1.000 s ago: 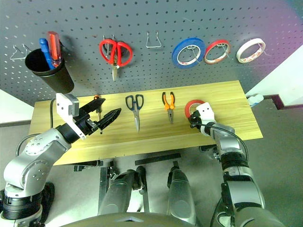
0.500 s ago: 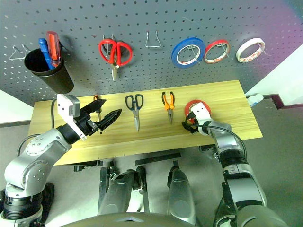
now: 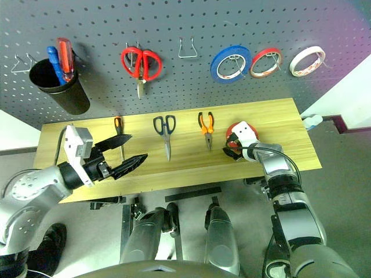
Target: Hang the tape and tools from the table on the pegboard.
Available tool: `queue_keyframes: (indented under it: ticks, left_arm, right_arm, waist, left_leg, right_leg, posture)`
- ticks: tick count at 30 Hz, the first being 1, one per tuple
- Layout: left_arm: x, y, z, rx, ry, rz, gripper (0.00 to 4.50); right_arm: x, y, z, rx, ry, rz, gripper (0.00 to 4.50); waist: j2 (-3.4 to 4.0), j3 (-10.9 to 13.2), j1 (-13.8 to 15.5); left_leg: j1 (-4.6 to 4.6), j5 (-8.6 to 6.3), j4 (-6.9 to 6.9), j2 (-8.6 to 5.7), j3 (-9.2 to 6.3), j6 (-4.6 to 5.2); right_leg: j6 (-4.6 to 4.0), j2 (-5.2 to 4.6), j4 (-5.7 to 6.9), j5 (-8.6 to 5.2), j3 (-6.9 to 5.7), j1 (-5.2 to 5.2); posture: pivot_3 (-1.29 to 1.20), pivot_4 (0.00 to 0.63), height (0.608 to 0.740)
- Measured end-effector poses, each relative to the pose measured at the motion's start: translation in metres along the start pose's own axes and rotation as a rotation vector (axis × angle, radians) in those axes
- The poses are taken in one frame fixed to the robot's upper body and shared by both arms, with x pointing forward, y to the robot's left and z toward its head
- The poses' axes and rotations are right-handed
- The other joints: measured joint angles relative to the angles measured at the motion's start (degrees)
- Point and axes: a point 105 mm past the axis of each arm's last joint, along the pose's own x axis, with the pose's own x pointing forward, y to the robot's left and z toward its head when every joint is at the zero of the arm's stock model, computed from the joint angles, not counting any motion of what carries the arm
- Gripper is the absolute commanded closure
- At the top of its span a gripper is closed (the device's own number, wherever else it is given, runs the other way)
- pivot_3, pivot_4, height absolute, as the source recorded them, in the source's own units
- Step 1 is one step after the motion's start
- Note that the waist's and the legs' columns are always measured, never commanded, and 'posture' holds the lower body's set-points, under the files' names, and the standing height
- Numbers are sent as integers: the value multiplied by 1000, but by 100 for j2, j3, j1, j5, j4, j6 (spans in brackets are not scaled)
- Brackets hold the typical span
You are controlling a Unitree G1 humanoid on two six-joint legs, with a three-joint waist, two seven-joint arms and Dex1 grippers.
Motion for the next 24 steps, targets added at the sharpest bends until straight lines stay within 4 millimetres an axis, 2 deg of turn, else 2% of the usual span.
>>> queue_keyframes:
  ticks: [4, 7, 16, 24]
  left_arm:
    - [-2, -3, -1, 4, 20, -33, 0]
    - [-3, -3, -1, 9, 23, -37, 0]
    - [-7, -2, 1, 26, 30, -48, 0]
    - [-8, -3, -1, 20, 35, -52, 0]
  right_arm:
    - [0, 0, 0, 4, 4, 2, 195]
    - [0, 0, 1, 5, 4, 3, 722]
    - [2, 1, 2, 2, 6, 9, 3710]
    - [2, 2, 3, -18, -3, 16, 3802]
  waist:
    - [0, 0, -4]
    - [-1, 0, -4]
    - [-1, 1, -2]
    - [-4, 3, -10]
  left_leg:
    - [0, 0, -2, 0, -1, 0]
    - [0, 0, -1, 0, -1, 0]
    - [0, 0, -1, -1, -1, 0]
    - [0, 0, -2, 0, -3, 0]
  right_leg:
    - [0, 0, 0, 0, 0, -2]
    - [0, 0, 0, 0, 0, -1]
    - [-1, -3, -1, 1, 0, -1]
    - [-3, -3, -1, 0, 0, -2]
  posture:
    - [-69, 339, 740]
    - [-67, 337, 740]
    - [-67, 342, 740]
    - [-71, 339, 740]
